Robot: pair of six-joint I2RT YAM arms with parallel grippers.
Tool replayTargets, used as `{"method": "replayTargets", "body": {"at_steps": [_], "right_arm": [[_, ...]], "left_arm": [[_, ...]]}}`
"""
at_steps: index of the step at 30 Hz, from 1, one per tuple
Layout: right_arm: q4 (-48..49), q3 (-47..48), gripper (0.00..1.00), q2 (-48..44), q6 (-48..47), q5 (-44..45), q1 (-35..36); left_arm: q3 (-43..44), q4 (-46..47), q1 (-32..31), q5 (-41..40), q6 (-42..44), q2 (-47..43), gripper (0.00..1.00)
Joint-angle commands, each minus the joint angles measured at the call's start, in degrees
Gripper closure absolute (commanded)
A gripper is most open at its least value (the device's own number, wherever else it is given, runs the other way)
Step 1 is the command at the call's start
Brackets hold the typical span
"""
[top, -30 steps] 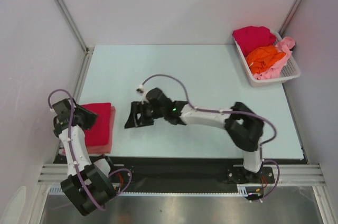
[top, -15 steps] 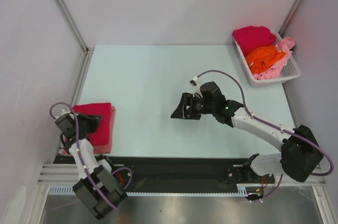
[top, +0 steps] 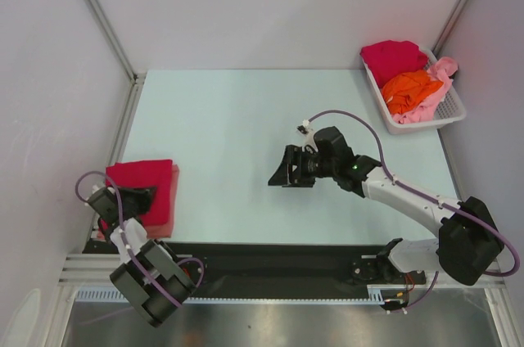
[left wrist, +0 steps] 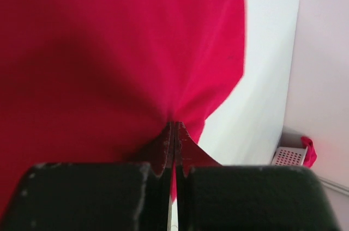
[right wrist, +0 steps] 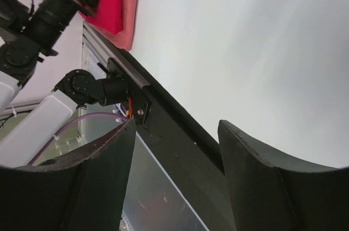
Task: Fold and stack the t-shirts
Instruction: Neatly place the folded tshirt to the corner
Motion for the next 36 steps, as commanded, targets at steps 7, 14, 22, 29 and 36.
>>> {"method": "replayTargets", "body": {"at_steps": [7,14,22,29,36], "right_arm": [[-0.6,0.6,0.33,-1.6,-0.7,-1.4,-0.7],[1.2,1.4,0.34,-0.7,0.9,-1.7,-0.6],[-0.7,2.0,0.34,-1.6,0.4,-0.8,-0.6],[-2.2,1.0,0.34,-3.8,0.4,0.2,-0.5],[-2.1,0.5,0.33,-5.8,2.2,1.7,-0.7]], "left_arm": [[-5.2,12.8,0.6,4.9,-2.5,1.4,1.0],[6.6,-1.9,-3.7,2.1,0.5,-5.0,1.0],[8.4,18.7,-9.2,7.4,-5.3,13.8,1.0],[8.4,31.8,-11.9,10.4,-7.2,30.7,1.0],[9.1,23.3,-14.9,10.2,-5.5,21.4,1.0]]}}
